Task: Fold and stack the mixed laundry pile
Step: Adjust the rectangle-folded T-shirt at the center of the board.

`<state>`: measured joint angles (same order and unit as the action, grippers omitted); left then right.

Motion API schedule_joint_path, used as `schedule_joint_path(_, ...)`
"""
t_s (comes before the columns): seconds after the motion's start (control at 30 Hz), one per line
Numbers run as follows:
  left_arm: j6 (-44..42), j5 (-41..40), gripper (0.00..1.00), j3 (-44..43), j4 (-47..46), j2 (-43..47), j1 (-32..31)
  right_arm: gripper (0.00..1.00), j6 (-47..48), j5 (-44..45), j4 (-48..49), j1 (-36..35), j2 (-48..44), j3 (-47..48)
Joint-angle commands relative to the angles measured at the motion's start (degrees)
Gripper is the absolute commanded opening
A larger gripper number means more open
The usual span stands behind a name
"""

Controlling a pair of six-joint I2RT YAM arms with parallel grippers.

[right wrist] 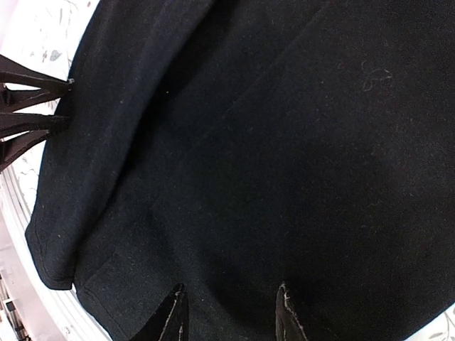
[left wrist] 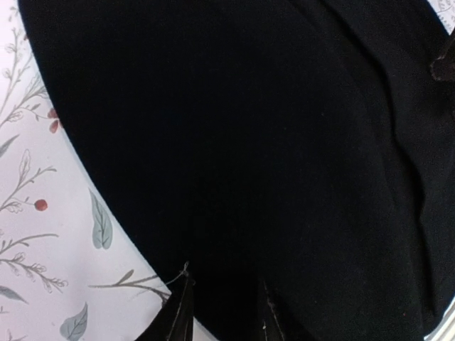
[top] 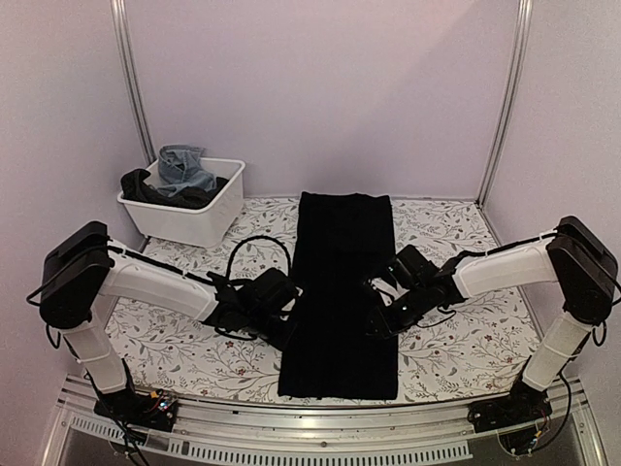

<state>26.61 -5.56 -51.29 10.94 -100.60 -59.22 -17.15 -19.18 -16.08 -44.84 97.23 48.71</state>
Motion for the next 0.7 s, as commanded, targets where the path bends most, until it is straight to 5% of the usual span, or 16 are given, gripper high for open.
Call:
schedule_joint_path(0.0, 0.1, -2.4, 0.31, 1.2, 5.3, 1.8, -2.2, 0.42, -0.3, 4.5, -7.6, 0.0, -0.1, -4.7)
schedule_joint_path(0.37, 1.9, -6.4, 0.33, 1.1, 9.4, 3.1, -2.0, 0.43, -4.3, 7.5, -13.1, 0.0, -5.6, -5.2)
schedule_joint_path(0.67, -1.1, -4.2, 0.38, 2.7, 4.6, 10.5, -7.1, 0.47, -8.2, 0.3, -11.2, -0.1, -15.2, -6.8)
